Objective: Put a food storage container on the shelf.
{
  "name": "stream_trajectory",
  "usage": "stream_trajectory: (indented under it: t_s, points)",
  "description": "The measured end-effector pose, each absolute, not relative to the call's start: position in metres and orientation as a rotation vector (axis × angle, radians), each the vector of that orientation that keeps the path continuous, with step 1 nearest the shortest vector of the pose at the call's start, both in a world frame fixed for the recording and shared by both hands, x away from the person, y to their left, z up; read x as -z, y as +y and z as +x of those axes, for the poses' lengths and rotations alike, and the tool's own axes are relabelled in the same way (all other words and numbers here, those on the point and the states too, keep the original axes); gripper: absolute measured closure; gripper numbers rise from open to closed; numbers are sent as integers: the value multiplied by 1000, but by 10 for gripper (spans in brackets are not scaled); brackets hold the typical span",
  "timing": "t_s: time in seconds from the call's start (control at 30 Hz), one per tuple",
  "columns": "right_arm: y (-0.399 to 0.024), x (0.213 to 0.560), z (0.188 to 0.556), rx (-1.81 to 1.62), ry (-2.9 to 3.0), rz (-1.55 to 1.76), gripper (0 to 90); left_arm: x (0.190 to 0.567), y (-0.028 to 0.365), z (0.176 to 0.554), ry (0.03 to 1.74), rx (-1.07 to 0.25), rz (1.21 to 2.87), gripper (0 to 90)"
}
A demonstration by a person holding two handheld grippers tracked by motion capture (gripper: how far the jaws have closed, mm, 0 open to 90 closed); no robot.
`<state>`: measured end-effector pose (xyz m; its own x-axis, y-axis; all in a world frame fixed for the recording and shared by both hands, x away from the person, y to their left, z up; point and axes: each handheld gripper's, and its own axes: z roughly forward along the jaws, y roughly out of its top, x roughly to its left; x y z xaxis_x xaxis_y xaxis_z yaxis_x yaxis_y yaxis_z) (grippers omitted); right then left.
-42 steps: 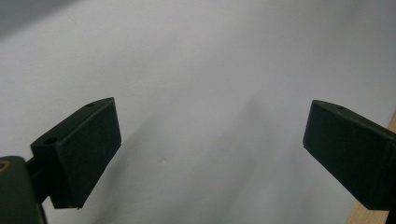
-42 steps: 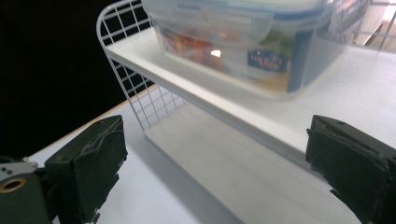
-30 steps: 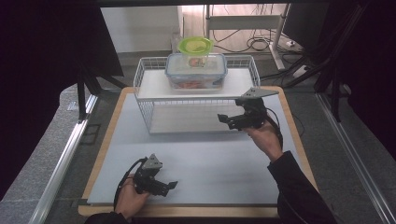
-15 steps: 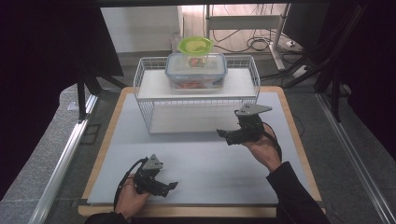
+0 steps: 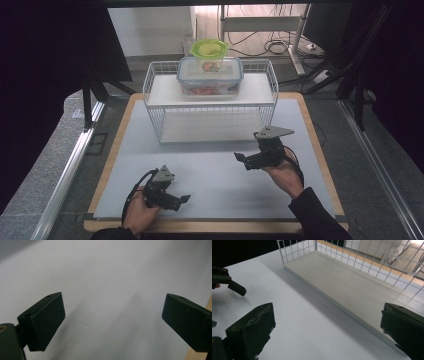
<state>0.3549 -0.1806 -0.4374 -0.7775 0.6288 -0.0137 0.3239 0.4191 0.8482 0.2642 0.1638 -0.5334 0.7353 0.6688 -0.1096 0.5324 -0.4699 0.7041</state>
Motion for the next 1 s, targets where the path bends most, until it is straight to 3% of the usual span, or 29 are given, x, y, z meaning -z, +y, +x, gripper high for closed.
stream_trajectory:
  t_s: [1.0]
  points:
    - [-213, 502, 312, -1048, 2426, 918, 0, 534, 164, 264, 898, -255, 2180, 46]
